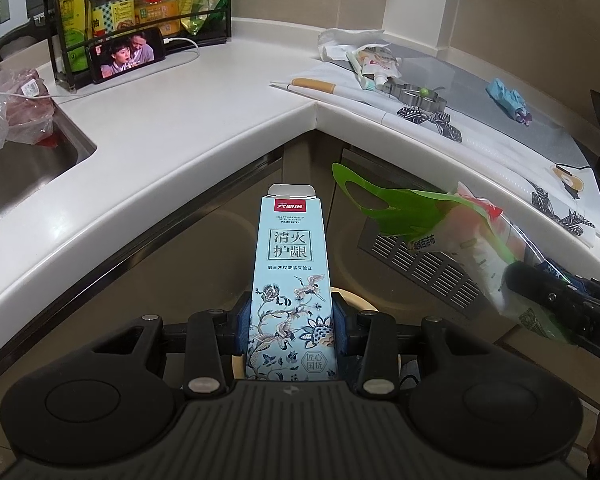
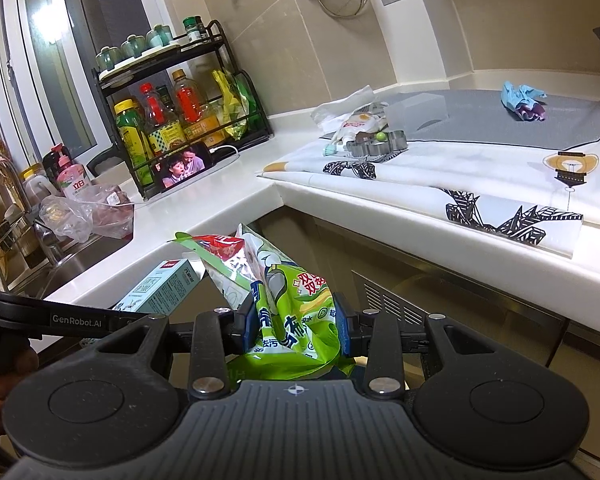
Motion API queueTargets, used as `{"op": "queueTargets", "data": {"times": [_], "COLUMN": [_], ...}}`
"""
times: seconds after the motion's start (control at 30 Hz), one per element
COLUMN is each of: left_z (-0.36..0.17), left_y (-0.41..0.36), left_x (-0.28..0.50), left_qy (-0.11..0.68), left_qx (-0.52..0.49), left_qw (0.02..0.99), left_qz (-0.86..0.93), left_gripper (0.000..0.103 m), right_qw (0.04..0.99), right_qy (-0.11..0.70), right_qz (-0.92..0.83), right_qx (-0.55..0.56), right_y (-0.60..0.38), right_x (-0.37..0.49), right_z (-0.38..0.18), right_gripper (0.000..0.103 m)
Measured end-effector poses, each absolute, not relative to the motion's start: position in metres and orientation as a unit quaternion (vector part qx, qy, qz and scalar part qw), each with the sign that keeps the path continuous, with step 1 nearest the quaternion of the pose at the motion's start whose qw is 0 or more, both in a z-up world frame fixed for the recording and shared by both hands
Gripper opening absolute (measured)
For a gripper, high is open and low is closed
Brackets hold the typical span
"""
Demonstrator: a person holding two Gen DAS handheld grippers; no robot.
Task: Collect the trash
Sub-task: 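Lower the held carton and green snack bag down over the bin opening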
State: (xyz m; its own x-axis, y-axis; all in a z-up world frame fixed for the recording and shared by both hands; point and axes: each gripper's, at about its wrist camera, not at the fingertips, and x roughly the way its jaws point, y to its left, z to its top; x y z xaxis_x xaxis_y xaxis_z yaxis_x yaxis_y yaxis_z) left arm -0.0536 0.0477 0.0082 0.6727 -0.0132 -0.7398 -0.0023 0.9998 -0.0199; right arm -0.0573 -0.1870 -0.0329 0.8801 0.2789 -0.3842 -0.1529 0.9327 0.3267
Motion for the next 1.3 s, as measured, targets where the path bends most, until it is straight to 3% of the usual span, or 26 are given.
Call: {"op": "queueTargets", "data": {"times": [0.6, 1.3], "left_z": [-0.018, -0.099], "left_y": [0.047, 0.039], "left_x": [-0.03, 0.018], "left_qy": [0.444, 0.53], "left_qx": [-0.001, 0.029], "left_qw": [0.896, 0.848], "left_qz": [0.001, -0.008], "left_gripper": [0.043, 0.043], "right_qw": [0.957, 0.939], "right_qy": [0.244, 0.331], "right_qz": [0.103, 0.083], "right_qx": [0.116, 0.035], "right_y": [-0.185, -0.157], "right_x": [-0.039, 0.013], "right_z": [-0.046, -0.102], "right_gripper": [0.04, 0.04]}}
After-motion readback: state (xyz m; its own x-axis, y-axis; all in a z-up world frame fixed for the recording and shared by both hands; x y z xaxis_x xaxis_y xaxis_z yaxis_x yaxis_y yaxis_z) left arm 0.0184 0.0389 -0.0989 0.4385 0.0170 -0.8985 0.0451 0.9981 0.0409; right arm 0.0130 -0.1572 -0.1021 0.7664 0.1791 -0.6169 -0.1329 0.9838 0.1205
